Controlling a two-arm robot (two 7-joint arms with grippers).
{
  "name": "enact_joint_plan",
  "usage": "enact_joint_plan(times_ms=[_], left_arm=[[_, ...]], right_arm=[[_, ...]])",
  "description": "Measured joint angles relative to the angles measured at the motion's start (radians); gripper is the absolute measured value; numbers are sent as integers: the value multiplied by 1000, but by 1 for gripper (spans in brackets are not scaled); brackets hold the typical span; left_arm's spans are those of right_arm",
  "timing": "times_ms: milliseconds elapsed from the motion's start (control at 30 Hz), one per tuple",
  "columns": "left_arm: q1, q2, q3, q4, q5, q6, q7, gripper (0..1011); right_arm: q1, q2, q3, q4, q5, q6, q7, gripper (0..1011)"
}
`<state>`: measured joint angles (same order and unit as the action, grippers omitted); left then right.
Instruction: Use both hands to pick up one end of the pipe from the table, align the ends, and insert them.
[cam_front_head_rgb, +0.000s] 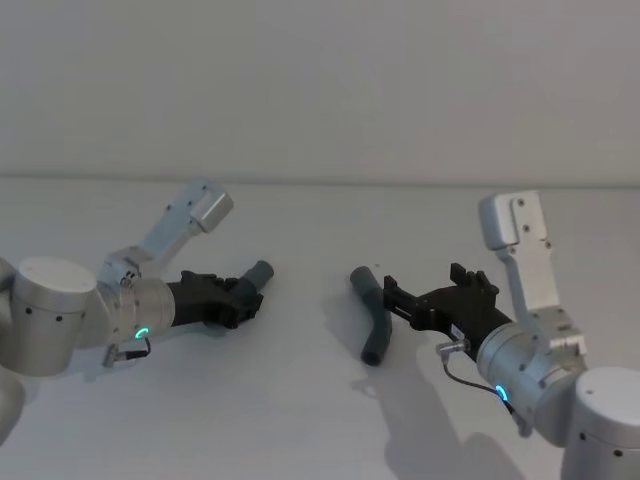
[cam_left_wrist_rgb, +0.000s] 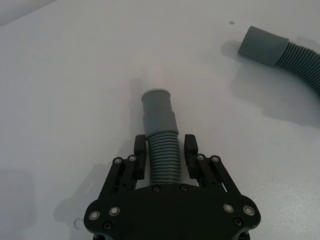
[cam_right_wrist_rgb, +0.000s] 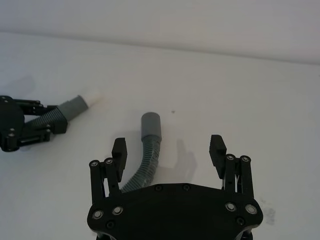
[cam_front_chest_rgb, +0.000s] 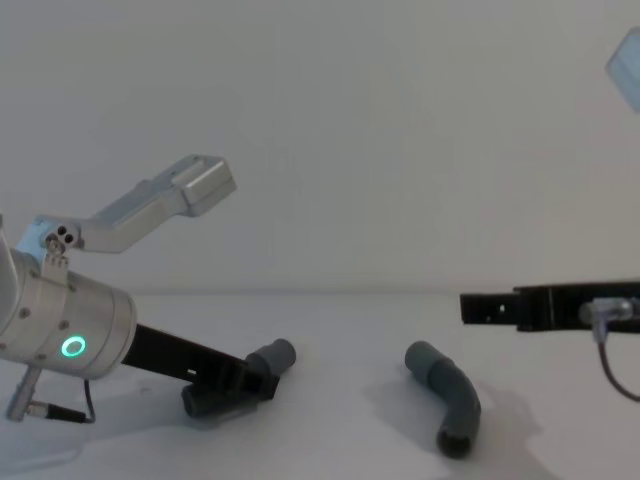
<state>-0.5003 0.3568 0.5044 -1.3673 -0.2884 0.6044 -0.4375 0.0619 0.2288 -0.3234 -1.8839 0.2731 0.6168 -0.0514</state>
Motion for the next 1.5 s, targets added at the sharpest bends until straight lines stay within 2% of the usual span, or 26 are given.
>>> enact_joint_plan(times_ms=[167,700,1500], left_arm=[[0,0,0,0,0,0,0,413],[0,0,0,0,0,0,0,326],[0,0,0,0,0,0,0,317]], right_arm=[[11,-10,-19,21,-18,18,-10,1000],[51,-43,-47,82,-54,72,-31,1000],[106,-88,-76,168,-94,120,-39,1000]])
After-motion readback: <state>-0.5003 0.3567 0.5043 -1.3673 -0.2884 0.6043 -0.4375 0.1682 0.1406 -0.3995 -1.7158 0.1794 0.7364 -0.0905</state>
